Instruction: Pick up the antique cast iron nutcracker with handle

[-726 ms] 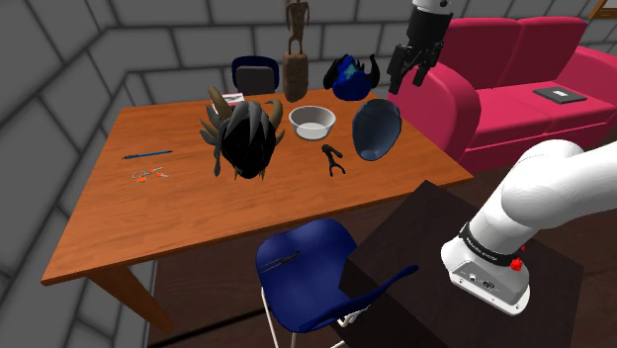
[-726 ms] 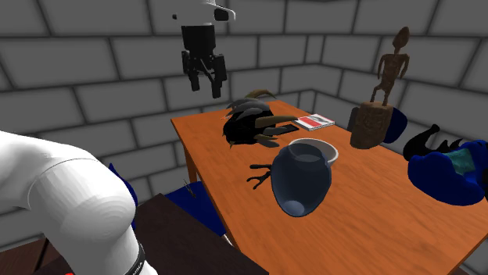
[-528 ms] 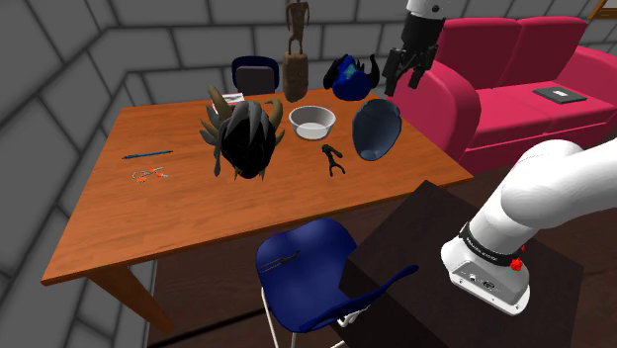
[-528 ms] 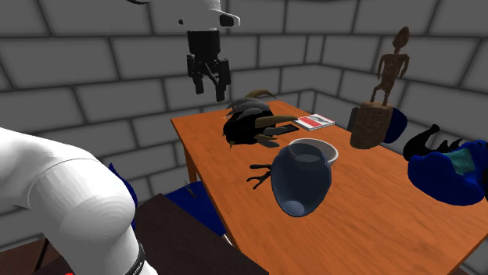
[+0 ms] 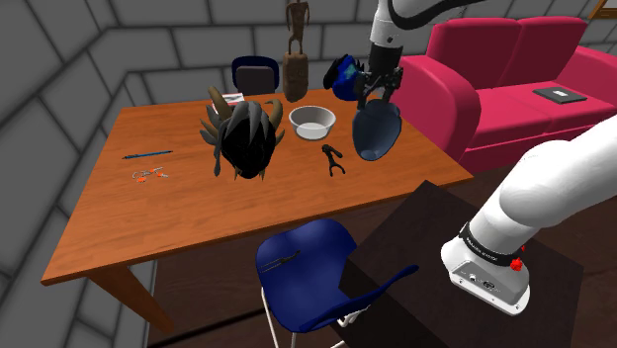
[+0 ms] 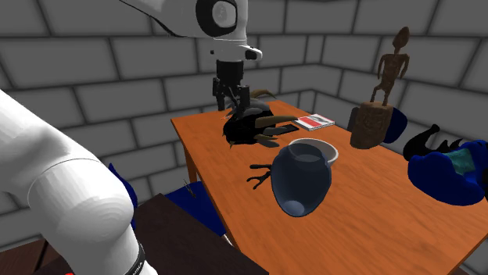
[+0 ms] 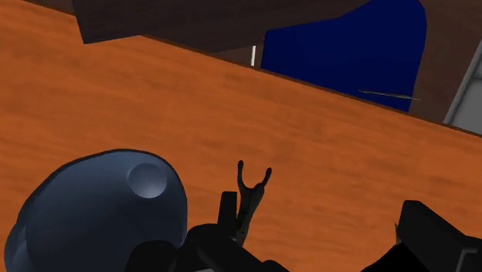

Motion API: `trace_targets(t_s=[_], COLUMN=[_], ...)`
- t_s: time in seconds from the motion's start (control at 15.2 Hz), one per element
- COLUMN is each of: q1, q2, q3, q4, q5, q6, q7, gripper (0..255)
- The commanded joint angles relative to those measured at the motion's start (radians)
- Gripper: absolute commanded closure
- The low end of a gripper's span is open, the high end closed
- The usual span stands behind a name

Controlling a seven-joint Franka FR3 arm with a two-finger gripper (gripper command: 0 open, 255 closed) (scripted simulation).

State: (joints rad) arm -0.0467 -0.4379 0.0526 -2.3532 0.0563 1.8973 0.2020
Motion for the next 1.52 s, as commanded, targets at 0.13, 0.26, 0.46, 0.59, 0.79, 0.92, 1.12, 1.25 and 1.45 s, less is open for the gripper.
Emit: trace_targets(t_s=[0.13,0.26,0.46,0.59,0.79,0.92,1.12,1.25,1.45], q1=[-0.015,-0.021,-0.029,-0.034,-0.042,-0.047,-0.055,-0.061,-0.072], q2=[0.155,0.233,0.352,0.431,0.55,0.629,0.749,0.829,0.948], q3=[-0.009,-0.013,-0.02,-0.025,-0.032,-0.037,-0.043,-0.046,-0.051], q4=[0.041,0.069,0.12,0.159,0.226,0.275,0.358,0.419,0.518], q5=[0.004,0.008,0.014,0.019,0.029,0.036,0.048,0.057,0.069], q6=[0.087,0.123,0.169,0.195,0.226,0.242,0.257,0.262,0.262], q7=[0.014,0.021,0.031,0.037,0.045,0.05,0.056,0.061,0.068], gripper=[0,0,0,0,0,0,0,0,0])
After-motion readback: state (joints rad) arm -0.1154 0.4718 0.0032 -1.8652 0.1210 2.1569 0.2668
